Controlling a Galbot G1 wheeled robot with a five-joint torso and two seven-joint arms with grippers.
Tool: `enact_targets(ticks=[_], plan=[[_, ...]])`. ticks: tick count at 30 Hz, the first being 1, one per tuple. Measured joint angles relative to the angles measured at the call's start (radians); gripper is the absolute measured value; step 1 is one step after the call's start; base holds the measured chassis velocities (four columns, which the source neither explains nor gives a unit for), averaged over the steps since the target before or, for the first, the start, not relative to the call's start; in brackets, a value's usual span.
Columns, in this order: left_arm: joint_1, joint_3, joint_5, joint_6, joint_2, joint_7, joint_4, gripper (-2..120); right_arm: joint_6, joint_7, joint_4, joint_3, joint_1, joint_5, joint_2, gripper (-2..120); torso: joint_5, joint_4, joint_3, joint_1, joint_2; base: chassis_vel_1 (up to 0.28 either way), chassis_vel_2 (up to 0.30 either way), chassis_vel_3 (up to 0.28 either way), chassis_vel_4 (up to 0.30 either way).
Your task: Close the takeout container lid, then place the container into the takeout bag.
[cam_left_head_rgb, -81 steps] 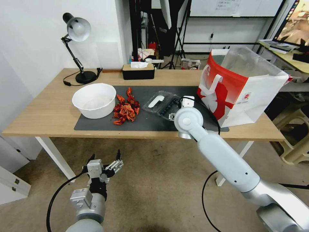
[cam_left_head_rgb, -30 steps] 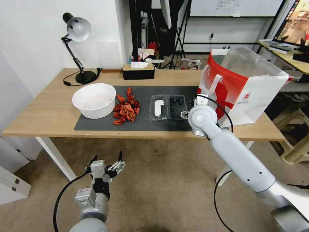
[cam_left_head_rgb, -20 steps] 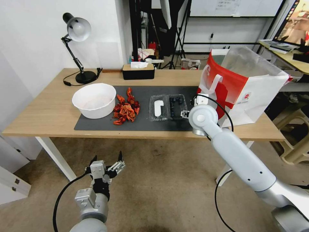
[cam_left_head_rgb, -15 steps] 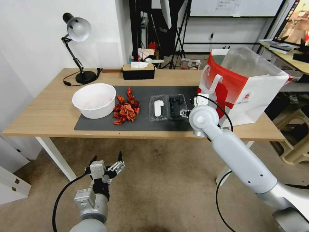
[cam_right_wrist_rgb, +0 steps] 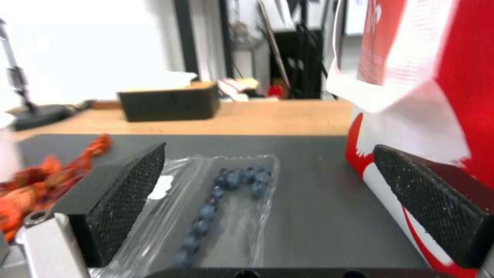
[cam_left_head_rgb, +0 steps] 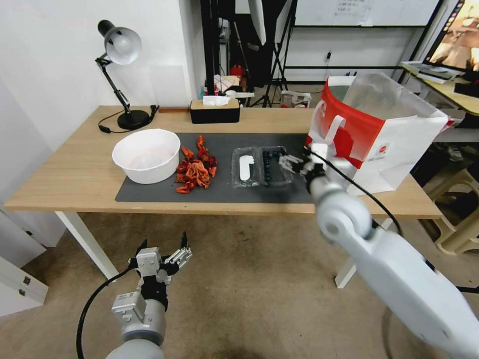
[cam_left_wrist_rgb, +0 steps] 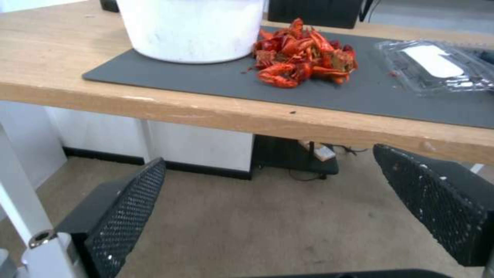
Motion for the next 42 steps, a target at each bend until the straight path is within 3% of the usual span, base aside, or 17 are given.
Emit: enact_targets(ticks=[3,8,14,19,24,33,34,36,39,42], plan=[[-0.002,0.009,0.004,-0.001,-0.004,0.004,0.0,100,0.113,-0.108,0.031,0.099,-0.143,-0.064,0.027,100,-0.0002,0.0005,0.0,0.0,0.0,0.0,0.0,0.0,0.0],[-0.001,0.019,0.008,-0.002,-0.002,0.009,-0.001,100,0.251,-0.198,0.05,0.212,-0.33,-0.202,0.068,100,-0.0006,0.0003,0.0,0.0,0.0,0.0,0.0,0.0,0.0],[-0.001,0.023,0.008,-0.004,0.004,0.01,-0.002,100,0.336,-0.194,0.073,0.268,-0.481,-0.325,0.142,100,-0.0005,0.0003,0.0,0.0,0.0,0.0,0.0,0.0,0.0],[-0.002,0.025,0.006,-0.003,0.019,0.009,-0.003,100,0.464,-0.2,0.094,0.312,-0.689,-0.454,0.265,100,-0.0005,-0.0002,0.0,0.0,0.0,0.0,0.0,0.0,0.0],[-0.001,0.027,0.0,-0.012,0.029,0.011,-0.005,100,0.539,-0.221,0.09,0.317,-0.768,-0.524,0.326,100,-0.0006,0.0003,0.0,0.0,0.0,0.0,0.0,0.0,0.0],[-0.01,0.058,-0.063,-0.027,0.042,0.029,-0.013,100,0.559,-0.247,0.09,0.323,-0.813,-0.545,0.367,100,-0.0005,0.0004,0.0,0.0,0.0,0.0,0.0,0.0,0.0],[-0.016,0.065,-0.085,-0.027,0.044,0.032,-0.018,100,0.559,-0.25,0.094,0.327,-0.817,-0.544,0.367,100,-0.0006,0.0005,0.0,0.0,0.0,0.0,0.0,0.0,0.0],[-0.112,0.122,-0.325,-0.033,0.083,0.044,-0.039,100,0.547,-0.258,0.117,0.349,-0.84,-0.542,0.364,100,-0.0005,0.0,0.0,0.0,0.0,0.0,0.0,0.0,0.0],[-0.138,0.131,-0.379,-0.044,0.092,0.032,-0.04,100,0.536,-0.257,0.117,0.346,-0.836,-0.542,0.356,100,-0.0007,-0.0004,0.0,0.0,0.0,0.0,0.0,0.0,0.0],[-0.153,0.114,-0.393,-0.055,0.091,0.023,-0.051,100,0.501,-0.253,0.105,0.319,-0.794,-0.527,0.317,100,0.0001,0.0011,0.0,0.0,0.0,0.0,0.0,0.0,0.0]])
